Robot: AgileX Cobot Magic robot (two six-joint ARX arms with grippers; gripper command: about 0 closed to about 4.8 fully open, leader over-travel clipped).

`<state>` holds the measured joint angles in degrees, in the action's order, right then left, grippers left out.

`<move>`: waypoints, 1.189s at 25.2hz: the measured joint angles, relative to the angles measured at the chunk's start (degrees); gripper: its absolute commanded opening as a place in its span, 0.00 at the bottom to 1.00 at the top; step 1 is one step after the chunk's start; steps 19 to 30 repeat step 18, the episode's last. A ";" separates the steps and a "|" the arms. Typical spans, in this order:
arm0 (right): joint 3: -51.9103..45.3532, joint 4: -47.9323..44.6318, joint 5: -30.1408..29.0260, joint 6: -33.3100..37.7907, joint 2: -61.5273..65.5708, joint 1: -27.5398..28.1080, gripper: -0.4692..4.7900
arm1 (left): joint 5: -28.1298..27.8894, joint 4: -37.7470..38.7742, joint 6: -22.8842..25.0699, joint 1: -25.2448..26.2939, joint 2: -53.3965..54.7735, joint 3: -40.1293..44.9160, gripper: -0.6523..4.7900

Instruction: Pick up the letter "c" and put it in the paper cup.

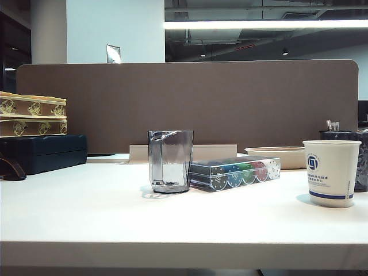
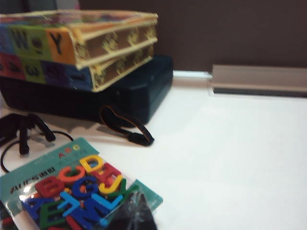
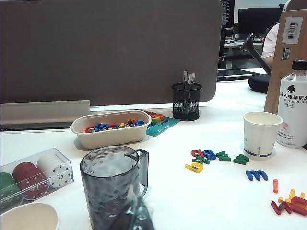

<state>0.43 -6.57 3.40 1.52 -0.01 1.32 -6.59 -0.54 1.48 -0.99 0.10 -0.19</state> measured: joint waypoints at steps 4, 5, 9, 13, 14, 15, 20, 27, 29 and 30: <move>0.00 0.00 0.00 0.00 0.00 0.00 0.08 | 0.04 -0.52 0.00 0.00 0.00 0.00 0.11; 0.00 0.00 0.00 0.00 0.00 0.00 0.08 | 0.07 -0.52 0.00 0.00 0.00 0.00 0.11; 0.00 0.00 0.00 0.00 0.00 0.00 0.08 | 0.07 -0.52 0.00 0.00 0.00 0.00 0.11; 0.00 0.00 0.00 0.00 0.00 0.00 0.08 | 0.04 -0.52 0.00 0.00 0.00 0.00 0.11; 0.00 0.00 0.00 0.00 0.00 0.00 0.08 | 0.07 -0.52 0.00 0.00 0.00 0.00 0.11; 0.00 0.00 0.00 0.00 0.00 0.00 0.08 | 0.07 -0.52 0.00 0.00 0.00 0.00 0.11; 0.00 0.00 0.00 0.00 0.00 0.00 0.08 | 0.04 -0.52 0.00 0.00 0.00 0.00 0.11; 0.00 0.00 0.00 0.00 0.00 0.00 0.08 | 0.04 -0.52 0.00 0.00 0.00 0.00 0.11; 0.00 0.00 0.00 0.00 0.00 0.00 0.08 | 0.04 -0.52 0.00 0.00 0.00 0.00 0.11; 0.00 0.00 0.00 0.00 0.00 0.00 0.08 | 0.04 -0.52 0.00 0.00 0.00 0.00 0.11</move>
